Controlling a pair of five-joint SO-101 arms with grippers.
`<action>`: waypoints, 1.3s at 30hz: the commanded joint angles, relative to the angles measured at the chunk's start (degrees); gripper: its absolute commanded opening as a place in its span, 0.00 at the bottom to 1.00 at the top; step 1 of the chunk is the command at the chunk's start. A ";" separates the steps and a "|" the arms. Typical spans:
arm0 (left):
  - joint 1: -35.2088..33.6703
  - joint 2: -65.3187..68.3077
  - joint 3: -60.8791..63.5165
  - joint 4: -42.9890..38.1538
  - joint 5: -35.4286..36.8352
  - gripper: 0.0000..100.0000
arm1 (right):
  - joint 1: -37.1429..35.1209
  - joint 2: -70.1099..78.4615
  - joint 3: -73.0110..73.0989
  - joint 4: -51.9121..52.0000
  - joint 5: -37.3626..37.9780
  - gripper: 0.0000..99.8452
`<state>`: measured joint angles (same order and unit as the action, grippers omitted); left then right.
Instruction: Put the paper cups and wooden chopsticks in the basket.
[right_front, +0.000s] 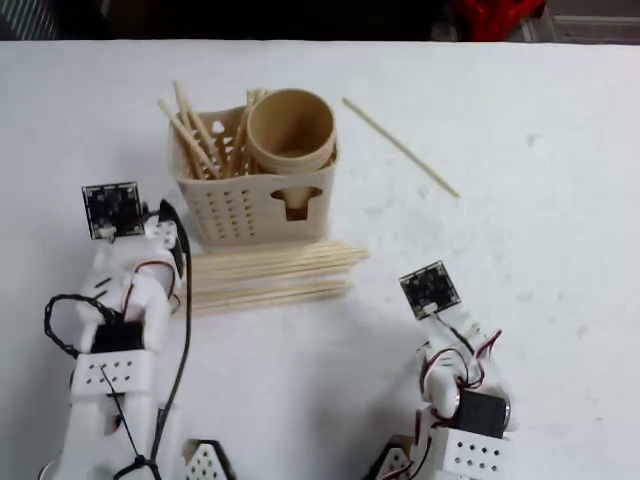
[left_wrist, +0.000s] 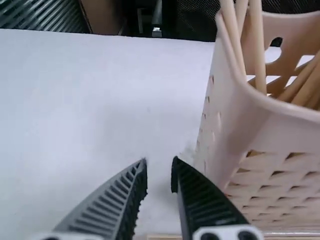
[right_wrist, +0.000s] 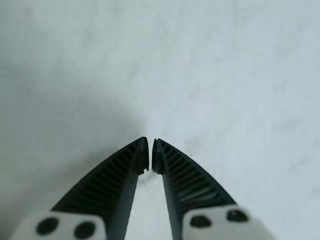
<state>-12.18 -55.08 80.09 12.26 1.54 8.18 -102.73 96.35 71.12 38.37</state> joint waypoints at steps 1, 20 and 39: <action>1.01 -1.10 -0.09 -1.41 -2.02 0.10 | 5.23 -0.57 -1.49 -6.11 9.32 0.03; 1.01 -0.75 0.00 -1.14 -3.60 0.10 | -2.24 28.62 -29.01 -20.53 1.05 0.25; 3.30 -1.10 1.05 -1.23 -3.69 0.10 | -6.02 134.29 -109.10 -15.43 3.34 0.32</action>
<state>-11.56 -55.08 80.44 12.26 -1.45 2.29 23.25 -1.32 53.10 41.01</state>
